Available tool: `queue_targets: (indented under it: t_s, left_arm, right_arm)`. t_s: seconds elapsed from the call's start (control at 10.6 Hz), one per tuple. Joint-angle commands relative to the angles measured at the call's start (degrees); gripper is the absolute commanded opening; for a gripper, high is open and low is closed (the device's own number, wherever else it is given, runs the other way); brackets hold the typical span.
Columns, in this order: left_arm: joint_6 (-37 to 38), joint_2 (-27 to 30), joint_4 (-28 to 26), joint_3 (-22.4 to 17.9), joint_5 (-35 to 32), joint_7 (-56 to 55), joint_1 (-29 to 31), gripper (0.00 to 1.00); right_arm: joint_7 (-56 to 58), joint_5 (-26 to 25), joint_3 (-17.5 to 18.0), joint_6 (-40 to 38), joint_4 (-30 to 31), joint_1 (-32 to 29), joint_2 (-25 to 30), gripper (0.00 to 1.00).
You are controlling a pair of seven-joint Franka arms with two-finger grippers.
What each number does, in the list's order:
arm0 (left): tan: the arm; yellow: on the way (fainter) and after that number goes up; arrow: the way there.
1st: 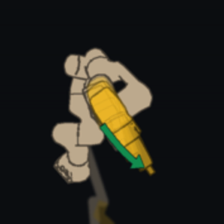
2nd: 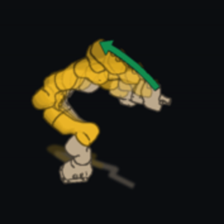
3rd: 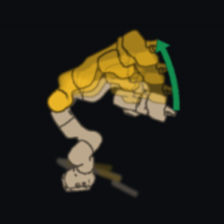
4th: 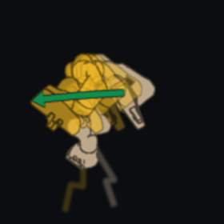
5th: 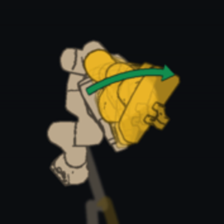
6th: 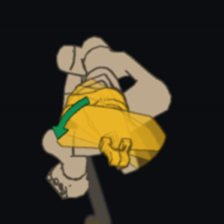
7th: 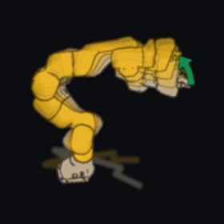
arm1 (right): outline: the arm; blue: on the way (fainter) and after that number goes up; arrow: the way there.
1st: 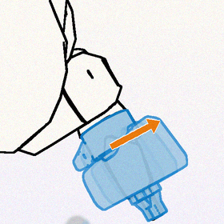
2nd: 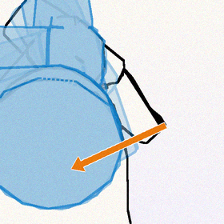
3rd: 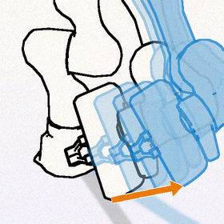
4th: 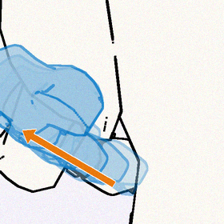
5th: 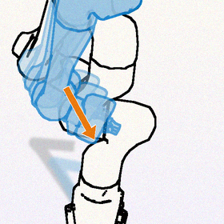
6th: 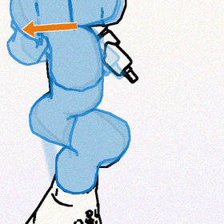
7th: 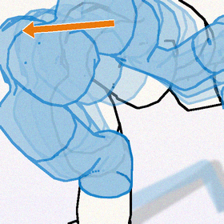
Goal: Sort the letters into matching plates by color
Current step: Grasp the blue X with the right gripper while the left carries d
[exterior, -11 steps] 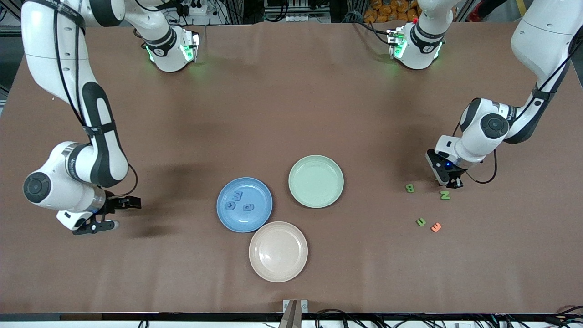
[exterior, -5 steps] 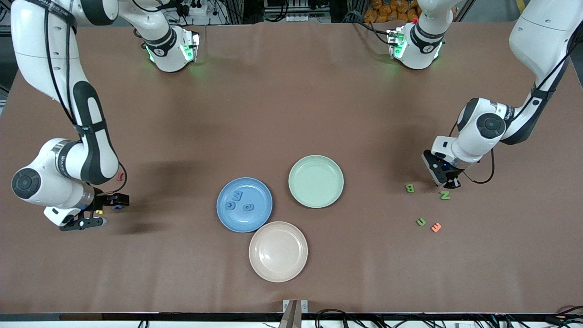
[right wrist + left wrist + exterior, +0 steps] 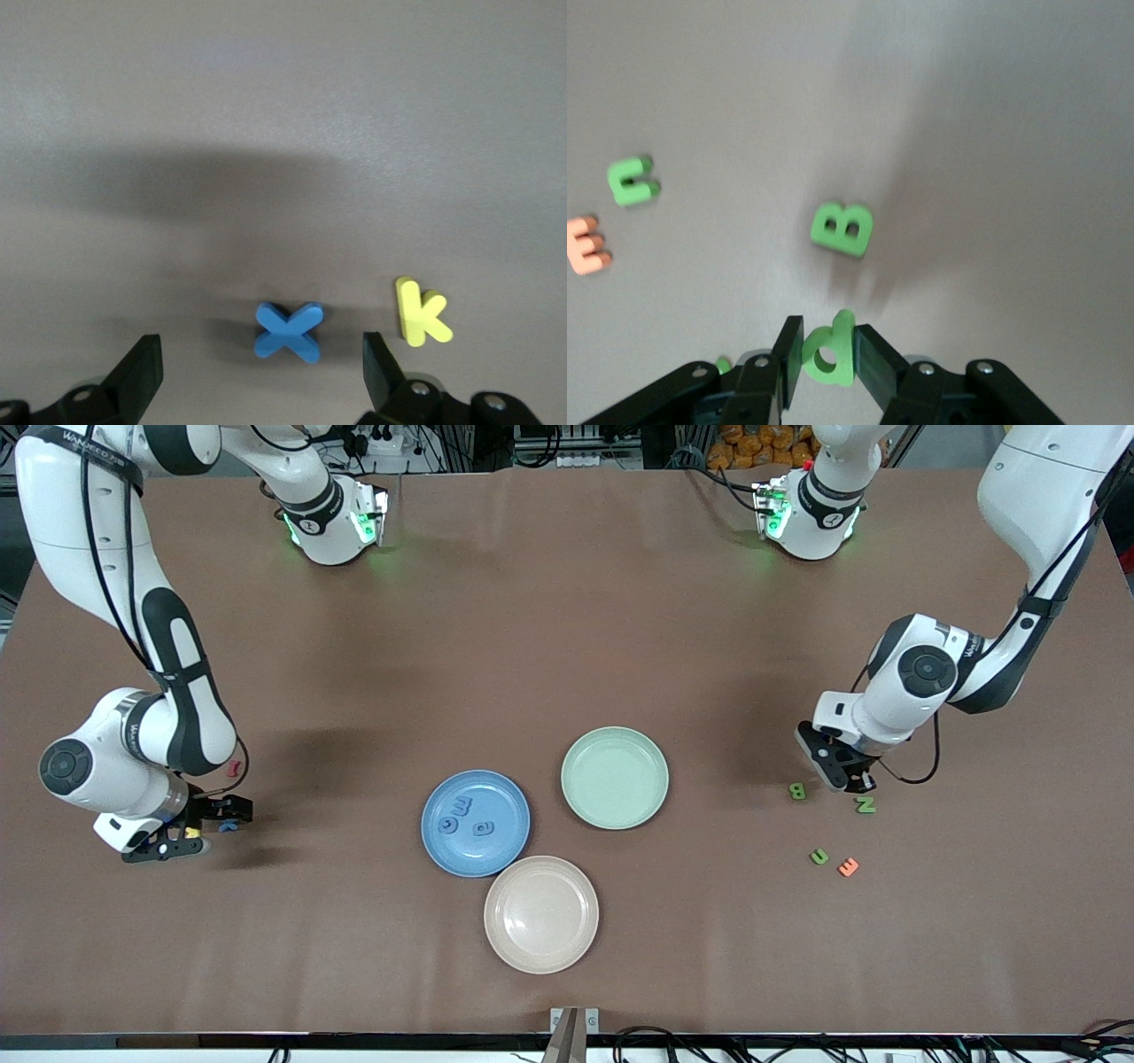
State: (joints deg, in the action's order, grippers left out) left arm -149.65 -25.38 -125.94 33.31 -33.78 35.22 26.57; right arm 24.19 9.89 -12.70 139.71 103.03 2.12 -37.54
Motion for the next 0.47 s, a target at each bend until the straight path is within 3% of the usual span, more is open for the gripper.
queue_targets:
  t_s: [0.0,0.09,0.19,0.38]
  left_arm:
    - [5.67,-0.28,4.37,3.68,-0.93,-9.10,-2.30,0.00]
    - [6.47,-0.90,5.87,3.60,-0.85,-11.38,-3.97,0.00]
    - [7.95,-1.86,7.62,3.60,-0.41,-13.49,-5.64,0.00]
    - [13.21,-2.74,12.01,3.60,1.43,-16.66,-9.94,0.00]
  right_arm:
    - [0.42,-0.92,2.50,3.27,3.05,-2.47,1.24,1.00]
    - [0.42,-0.92,3.12,3.98,3.49,-3.08,1.24,1.00]
    - [0.50,-0.92,3.38,3.99,3.59,-3.26,1.24,0.93]
    - [1.46,-1.01,3.56,4.08,3.59,-3.44,1.24,0.71]
